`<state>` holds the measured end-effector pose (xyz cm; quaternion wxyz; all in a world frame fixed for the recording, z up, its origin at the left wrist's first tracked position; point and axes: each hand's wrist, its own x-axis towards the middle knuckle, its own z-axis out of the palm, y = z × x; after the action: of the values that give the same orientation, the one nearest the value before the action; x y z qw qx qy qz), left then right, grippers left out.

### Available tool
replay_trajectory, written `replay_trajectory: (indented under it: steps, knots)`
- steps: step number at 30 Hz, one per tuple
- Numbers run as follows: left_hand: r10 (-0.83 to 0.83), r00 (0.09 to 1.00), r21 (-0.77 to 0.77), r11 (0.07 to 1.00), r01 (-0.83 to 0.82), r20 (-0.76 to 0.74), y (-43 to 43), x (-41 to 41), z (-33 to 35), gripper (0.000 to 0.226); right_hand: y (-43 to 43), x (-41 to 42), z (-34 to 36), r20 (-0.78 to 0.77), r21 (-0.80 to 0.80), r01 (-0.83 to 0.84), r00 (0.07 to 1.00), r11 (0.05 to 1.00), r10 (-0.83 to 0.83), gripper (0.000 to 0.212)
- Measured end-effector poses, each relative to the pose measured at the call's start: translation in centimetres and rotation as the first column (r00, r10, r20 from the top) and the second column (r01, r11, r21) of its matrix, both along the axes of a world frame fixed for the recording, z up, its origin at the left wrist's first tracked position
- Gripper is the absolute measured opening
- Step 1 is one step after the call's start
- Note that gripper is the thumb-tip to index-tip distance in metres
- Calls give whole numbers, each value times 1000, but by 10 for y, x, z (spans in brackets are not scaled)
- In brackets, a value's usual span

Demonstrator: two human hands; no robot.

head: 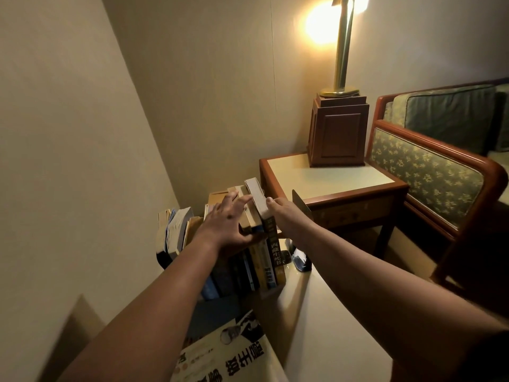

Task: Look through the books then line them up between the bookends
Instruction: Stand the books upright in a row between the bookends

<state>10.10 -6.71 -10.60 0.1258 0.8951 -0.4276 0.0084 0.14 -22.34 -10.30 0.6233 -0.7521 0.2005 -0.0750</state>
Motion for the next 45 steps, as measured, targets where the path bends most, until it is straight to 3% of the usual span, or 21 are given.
replay_trajectory:
  steps: [2,4,6,10,17,23,27,33,36,40,45]
  knots:
    - [-5,1000,-3,1000,5,-2,1,0,-1,102,-3,-7,-9,-34,217,-23,999,976,31,46]
    - [-12,1000,-4,1000,12,-9,1,-1,0,105,-8,-15,-26,-59,326,-47,996,944,70,42]
    - [-12,1000,-7,1000,12,-26,1,-2,2,107,-11,-23,-47,-78,340,-112,986,934,146,46]
    - [-34,998,-8,999,33,-47,1,1,4,100,-6,-33,-80,-180,351,-134,961,927,207,87]
    - [-53,996,-22,998,51,-68,-1,6,8,94,-5,-33,-93,-175,404,-147,956,903,234,97]
    - [-138,990,48,989,140,-38,-10,12,17,95,-7,-38,-88,-174,375,-186,948,908,266,93]
    - [-130,983,-97,988,117,-133,-10,3,15,97,-7,-38,-92,-178,380,-157,955,911,239,85]
    - [-126,986,-288,953,89,-111,-16,-9,8,93,-3,-33,-98,-212,396,-118,953,911,215,83]
    - [-126,992,-241,964,116,-28,-17,-6,0,81,-1,-34,-98,-208,404,-104,957,909,202,84]
    - [-96,995,-219,972,88,-27,-17,-3,-1,72,1,-40,-101,-221,346,-63,964,936,147,84]
    - [-82,997,-210,975,78,-10,-17,-6,1,75,13,-73,-124,-140,228,-24,988,973,57,45]
